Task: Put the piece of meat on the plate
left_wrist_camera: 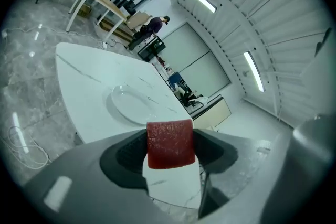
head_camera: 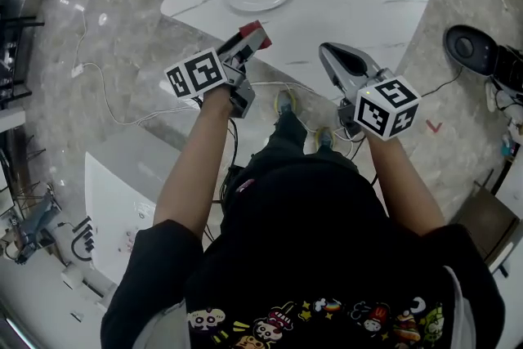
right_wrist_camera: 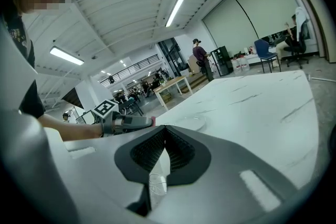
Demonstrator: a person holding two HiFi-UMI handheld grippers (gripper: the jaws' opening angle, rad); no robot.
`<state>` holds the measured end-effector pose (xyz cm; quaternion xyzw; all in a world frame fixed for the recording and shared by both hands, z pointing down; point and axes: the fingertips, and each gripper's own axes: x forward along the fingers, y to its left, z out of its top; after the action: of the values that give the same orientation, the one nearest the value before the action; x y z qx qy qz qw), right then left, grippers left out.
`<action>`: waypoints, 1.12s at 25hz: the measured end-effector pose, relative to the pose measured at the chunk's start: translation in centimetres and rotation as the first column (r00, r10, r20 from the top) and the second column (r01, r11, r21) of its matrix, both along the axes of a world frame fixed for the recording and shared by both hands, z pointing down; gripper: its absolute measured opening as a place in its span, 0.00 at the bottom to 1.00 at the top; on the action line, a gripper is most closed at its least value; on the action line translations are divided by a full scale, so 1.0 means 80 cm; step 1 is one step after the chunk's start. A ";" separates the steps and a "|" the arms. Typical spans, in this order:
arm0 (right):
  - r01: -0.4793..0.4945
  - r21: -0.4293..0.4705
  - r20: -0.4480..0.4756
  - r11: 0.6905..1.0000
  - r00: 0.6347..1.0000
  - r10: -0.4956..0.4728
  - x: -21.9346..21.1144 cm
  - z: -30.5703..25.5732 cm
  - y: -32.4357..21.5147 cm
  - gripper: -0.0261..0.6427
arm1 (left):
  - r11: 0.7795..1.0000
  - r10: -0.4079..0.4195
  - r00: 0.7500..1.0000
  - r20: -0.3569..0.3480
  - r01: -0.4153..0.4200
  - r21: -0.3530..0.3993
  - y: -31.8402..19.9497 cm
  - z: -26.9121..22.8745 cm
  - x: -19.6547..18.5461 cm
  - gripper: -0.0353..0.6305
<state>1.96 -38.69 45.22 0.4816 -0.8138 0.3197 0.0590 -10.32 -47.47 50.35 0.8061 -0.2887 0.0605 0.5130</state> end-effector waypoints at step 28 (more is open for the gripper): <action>-0.082 -0.097 -0.014 0.992 0.997 0.081 0.015 0.085 -0.071 0.08 | 0.802 0.460 0.578 0.674 -0.596 -0.036 -0.173 0.131 0.059 0.63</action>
<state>3.18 -44.40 52.04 0.5127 -0.7765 0.3589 0.0736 -5.61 -61.34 60.83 0.8270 -0.1989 0.4597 0.2554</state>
